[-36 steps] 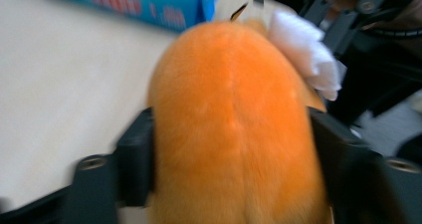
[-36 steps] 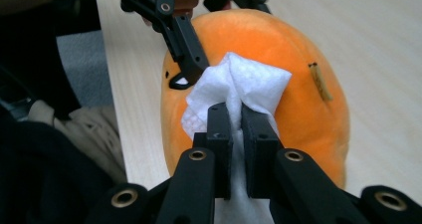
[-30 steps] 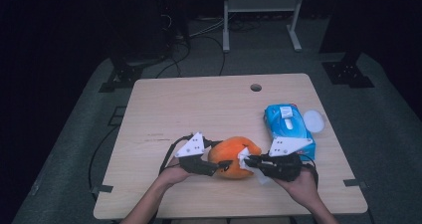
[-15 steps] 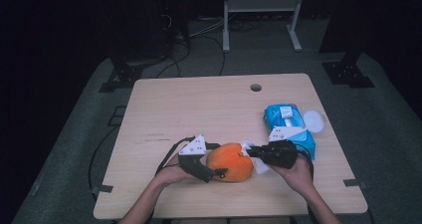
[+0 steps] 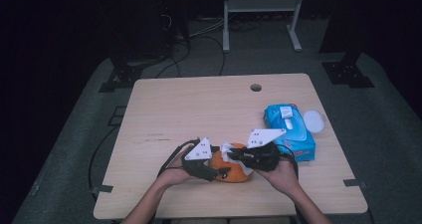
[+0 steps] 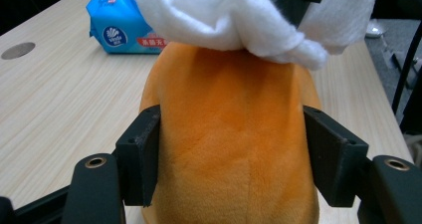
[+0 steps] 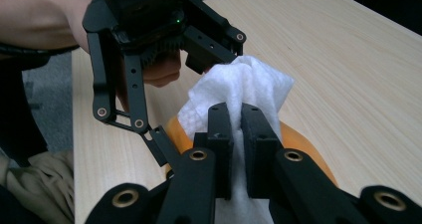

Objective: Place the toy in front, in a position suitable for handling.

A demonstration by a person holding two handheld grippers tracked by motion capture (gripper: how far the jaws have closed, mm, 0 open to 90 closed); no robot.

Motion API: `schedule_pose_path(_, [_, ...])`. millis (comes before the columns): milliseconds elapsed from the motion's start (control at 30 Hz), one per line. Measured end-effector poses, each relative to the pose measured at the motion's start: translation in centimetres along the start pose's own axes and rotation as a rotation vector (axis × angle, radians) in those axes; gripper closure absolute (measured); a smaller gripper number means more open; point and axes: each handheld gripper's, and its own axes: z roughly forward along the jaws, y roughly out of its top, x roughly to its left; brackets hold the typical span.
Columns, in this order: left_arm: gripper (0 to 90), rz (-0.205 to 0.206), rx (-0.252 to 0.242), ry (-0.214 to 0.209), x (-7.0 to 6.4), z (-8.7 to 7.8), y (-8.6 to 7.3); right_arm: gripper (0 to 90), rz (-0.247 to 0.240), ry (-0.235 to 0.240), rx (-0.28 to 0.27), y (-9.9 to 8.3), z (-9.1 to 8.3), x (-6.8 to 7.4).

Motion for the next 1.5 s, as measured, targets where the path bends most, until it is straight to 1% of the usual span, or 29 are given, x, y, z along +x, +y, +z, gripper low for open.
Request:
schedule_pose_path(33, [32.0,-0.008,-0.008,-0.002,0.1,0.0,-0.2,83.3,0.007,-0.003,-0.003,-0.1,-0.2,-0.3])
schedule_pose_path(100, [32.1,-0.017,-0.011,-0.007,0.3,-0.1,-0.5,83.3,0.027,-0.029,0.002,-0.9,-0.7,-1.0])
schedule_pose_path(167, [31.9,-0.023,-0.010,-0.011,0.5,-0.2,-0.7,83.3,0.074,-0.044,0.003,-2.2,-1.4,-1.9])
schedule_pose_path(233, [29.0,-0.050,-0.003,-0.022,0.7,-0.3,-0.6,83.4,0.110,-0.059,0.015,-3.5,-2.1,-2.6])
schedule_pose_path(267, [25.9,-0.065,0.006,-0.021,0.8,-0.3,-0.4,83.4,0.130,-0.055,0.011,-4.1,-2.4,-2.8])
schedule_pose_path(300, [23.2,-0.075,0.012,-0.021,0.9,-0.3,-0.2,83.3,0.142,-0.055,0.013,-4.5,-2.7,-2.9])
schedule_pose_path(367, [23.1,-0.069,0.013,-0.023,0.8,-0.1,0.0,83.4,0.143,-0.059,0.020,-4.7,-3.0,-3.0])
schedule_pose_path(467, [29.2,-0.031,0.010,0.005,0.3,0.0,0.4,83.3,0.120,-0.068,0.025,-4.0,-3.1,-2.7])
schedule_pose_path(533, [30.3,-0.004,0.011,0.018,0.0,0.2,0.8,83.4,0.094,-0.053,0.014,-3.0,-3.0,-2.3])
schedule_pose_path(567, [30.4,-0.001,0.014,0.023,-0.3,0.3,1.1,83.4,0.072,-0.050,0.015,-2.5,-2.7,-1.9])
schedule_pose_path(633, [30.5,0.022,0.024,0.030,-0.6,0.5,1.4,83.3,0.037,-0.029,0.015,-1.3,-1.9,-1.1])
schedule_pose_path(733, [30.5,0.028,0.028,0.032,-0.8,0.7,1.6,83.4,-0.016,0.007,0.032,0.4,-0.2,0.2])
schedule_pose_path(767, [30.4,0.032,0.029,0.034,-0.8,0.7,1.6,83.4,-0.032,0.019,0.044,0.9,0.4,0.5])
schedule_pose_path(833, [28.7,0.032,0.041,0.040,-0.8,0.7,1.5,83.4,-0.084,0.010,0.092,1.5,1.4,1.0])
schedule_pose_path(867, [28.0,0.021,0.034,0.036,-0.7,0.6,1.4,83.5,-0.085,0.011,0.101,1.5,1.6,1.0])
schedule_pose_path(900, [26.8,0.004,0.024,0.032,-0.6,0.6,1.3,83.6,-0.075,0.016,0.102,1.5,1.5,0.7])
schedule_pose_path(967, [22.2,-0.032,0.006,0.022,-0.3,0.7,1.2,83.7,-0.056,0.010,0.101,1.2,1.1,0.1])
schedule_pose_path(1000, [19.1,-0.050,-0.006,0.016,-0.2,0.7,1.2,83.8,-0.038,0.008,0.098,1.0,0.8,-0.2])
schedule_pose_path(1033, [17.6,-0.060,-0.015,0.016,-0.1,0.6,1.2,83.8,-0.020,0.004,0.095,0.8,0.5,-0.5])
schedule_pose_path(1067, [15.3,-0.070,-0.015,0.021,0.0,0.6,1.2,83.7,-0.011,-0.004,0.092,0.5,0.2,-0.8])
schedule_pose_path(1100, [13.1,-0.069,-0.006,0.026,0.2,0.4,1.2,83.7,-0.001,-0.016,0.088,0.2,0.0,-1.0])
schedule_pose_path(1133, [14.4,-0.079,-0.015,0.024,0.2,0.4,1.1,83.7,0.007,-0.028,0.082,0.0,-0.3,-1.3])
schedule_pose_path(1167, [20.9,-0.075,-0.025,0.016,0.2,0.3,1.1,83.7,0.021,-0.027,0.074,-0.2,-0.6,-1.6])
schedule_pose_path(1200, [23.7,-0.066,-0.023,0.024,0.1,0.4,1.1,83.7,0.037,-0.019,0.067,-0.3,-0.7,-1.8])
schedule_pose_path(1233, [26.9,-0.051,-0.013,0.027,0.0,0.4,1.2,83.7,0.041,-0.017,0.063,-0.3,-0.7,-1.8])
schedule_pose_path(1300, [31.2,-0.026,-0.001,0.035,-0.3,0.5,1.3,83.6,0.023,-0.017,0.069,-0.1,-0.5,-1.3])
schedule_pose_path(1433, [34.1,0.004,0.008,0.025,-0.5,0.5,1.3,83.6,-0.015,0.027,0.072,0.9,0.8,0.1])
schedule_pose_path(1467, [34.4,0.012,0.017,0.031,-0.5,0.4,1.3,83.7,-0.029,0.031,0.081,1.1,1.2,0.4])
schedule_pose_path(1500, [34.6,0.014,0.022,0.033,-0.5,0.4,1.2,83.7,-0.046,0.023,0.093,1.3,1.5,0.6])
